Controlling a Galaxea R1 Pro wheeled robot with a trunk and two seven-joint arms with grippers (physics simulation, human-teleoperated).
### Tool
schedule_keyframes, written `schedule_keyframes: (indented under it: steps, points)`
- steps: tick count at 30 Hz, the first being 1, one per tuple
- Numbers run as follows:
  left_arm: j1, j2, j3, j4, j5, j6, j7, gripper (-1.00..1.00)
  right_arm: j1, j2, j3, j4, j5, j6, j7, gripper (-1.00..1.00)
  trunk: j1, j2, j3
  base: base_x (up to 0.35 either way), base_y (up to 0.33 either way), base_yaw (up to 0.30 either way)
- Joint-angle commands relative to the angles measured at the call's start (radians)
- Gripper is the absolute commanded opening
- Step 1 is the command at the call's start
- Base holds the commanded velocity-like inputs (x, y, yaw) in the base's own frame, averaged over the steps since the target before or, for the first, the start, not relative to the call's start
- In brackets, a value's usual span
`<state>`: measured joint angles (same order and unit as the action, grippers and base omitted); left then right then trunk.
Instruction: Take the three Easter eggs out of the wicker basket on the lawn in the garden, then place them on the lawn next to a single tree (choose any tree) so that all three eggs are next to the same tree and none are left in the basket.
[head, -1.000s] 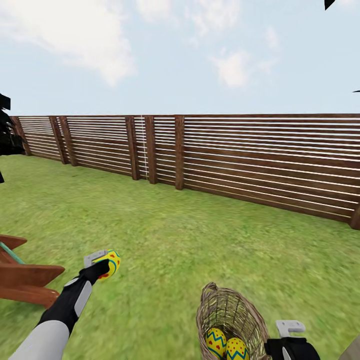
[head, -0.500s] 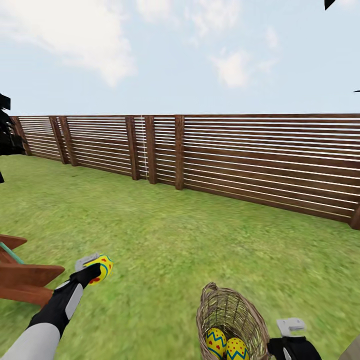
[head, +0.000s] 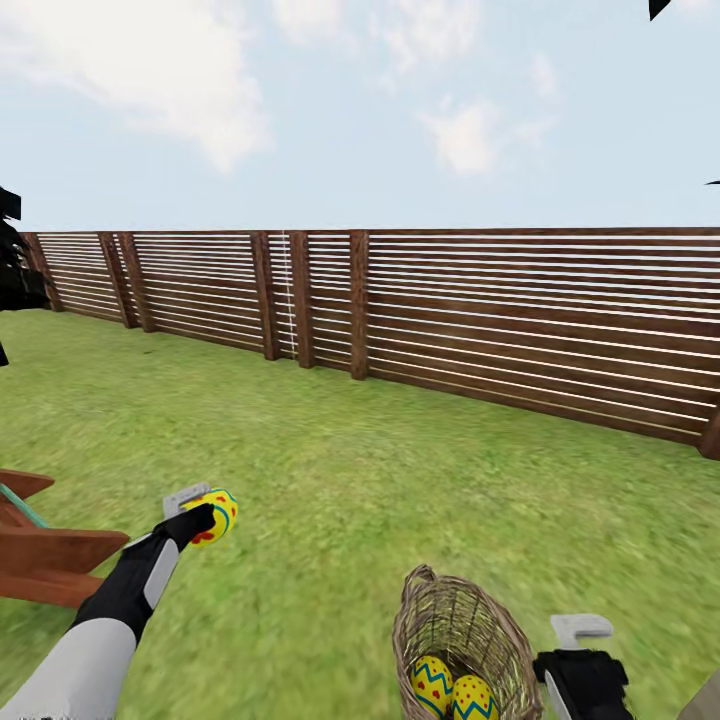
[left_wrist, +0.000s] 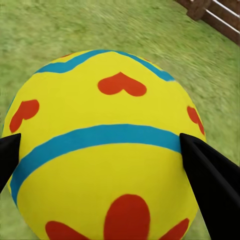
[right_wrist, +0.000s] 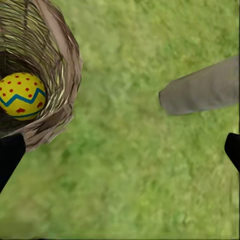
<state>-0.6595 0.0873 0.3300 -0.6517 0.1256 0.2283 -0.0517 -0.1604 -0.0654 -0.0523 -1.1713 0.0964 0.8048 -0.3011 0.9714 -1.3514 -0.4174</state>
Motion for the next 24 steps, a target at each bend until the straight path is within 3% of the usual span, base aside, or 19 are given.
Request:
schedule_keyframes:
  steps: [1, 3, 7, 8, 10, 11, 12, 13, 17, 19, 21, 24]
  points:
    - [-0.002, -0.002, 0.004, 0.0, 0.01, 0.009, -0.004, -1.0, -0.001, -0.004, 0.032, 0.026, 0.041, 0.011, -0.007, 1.0, 0.0, -0.001, -0.001, 0.0, 0.0, 0.0]
    - [-0.003, -0.004, 0.004, 0.001, 0.009, 0.013, -0.004, -1.0, -0.001, -0.01, 0.056, 0.02, 0.066, 0.022, -0.011, 1.0, 0.0, -0.001, -0.001, 0.0, 0.0, 0.0]
    - [-0.003, -0.004, 0.003, 0.001, 0.008, 0.014, -0.005, -1.0, 0.001, -0.008, 0.102, -0.059, 0.069, 0.059, 0.001, 1.0, 0.0, -0.001, -0.001, 0.0, 0.0, 0.0]
    - [-0.004, -0.004, 0.003, 0.0, 0.008, 0.015, -0.005, -1.0, 0.001, -0.012, 0.099, -0.064, 0.064, 0.06, 0.004, 1.0, 0.0, -0.001, -0.001, 0.0, 0.0, 0.0]
    - [-0.008, -0.004, 0.002, 0.0, 0.008, 0.043, -0.005, -1.0, 0.001, -0.019, 0.051, -0.065, 0.029, 0.055, 0.007, 1.0, 0.0, -0.001, -0.001, 0.0, 0.0, 0.0]
    - [-0.025, -0.005, 0.0, 0.001, 0.007, 0.134, -0.007, -1.0, 0.001, -0.02, 0.013, -0.064, -0.008, 0.054, 0.008, 1.0, 0.0, -0.001, -0.001, 0.0, 0.0, 0.0]
    - [-0.032, -0.006, -0.001, 0.001, 0.006, 0.18, -0.008, -1.0, 0.001, -0.02, 0.002, -0.064, -0.02, 0.053, 0.008, 1.0, 0.0, -0.001, -0.001, 0.0, 0.0, 0.0]
    - [-0.033, -0.007, -0.002, 0.001, 0.006, 0.184, -0.008, -1.0, 0.001, -0.02, 0.001, -0.063, -0.021, 0.052, 0.008, 1.0, 0.0, -0.001, -0.001, 0.0, 0.0, 0.0]
    - [-0.063, -0.004, -0.001, 0.002, 0.008, 0.182, -0.008, -1.0, 0.001, -0.018, 0.004, -0.059, -0.021, 0.024, 0.008, 1.0, 0.0, -0.001, -0.001, 0.0, 0.0, 0.0]
    - [-0.11, -0.012, -0.001, 0.083, 0.007, 0.169, -0.008, -1.0, 0.001, -0.019, 0.002, -0.059, -0.021, 0.02, 0.008, 1.0, 0.0, -0.001, -0.001, 0.0, 0.0, 0.0]
    - [-0.152, -0.018, -0.001, 0.153, 0.006, 0.113, -0.008, -1.0, 0.001, -0.018, 0.005, -0.059, -0.021, 0.018, 0.008, 1.0, 0.0, -0.001, -0.001, 0.0, 0.0, 0.0]
    - [-0.167, -0.014, -0.001, 0.182, 0.005, 0.069, -0.008, -1.0, 0.001, -0.019, 0.005, -0.059, -0.022, 0.018, 0.008, 1.0, 0.0, -0.001, -0.001, 0.0, 0.0, 0.0]
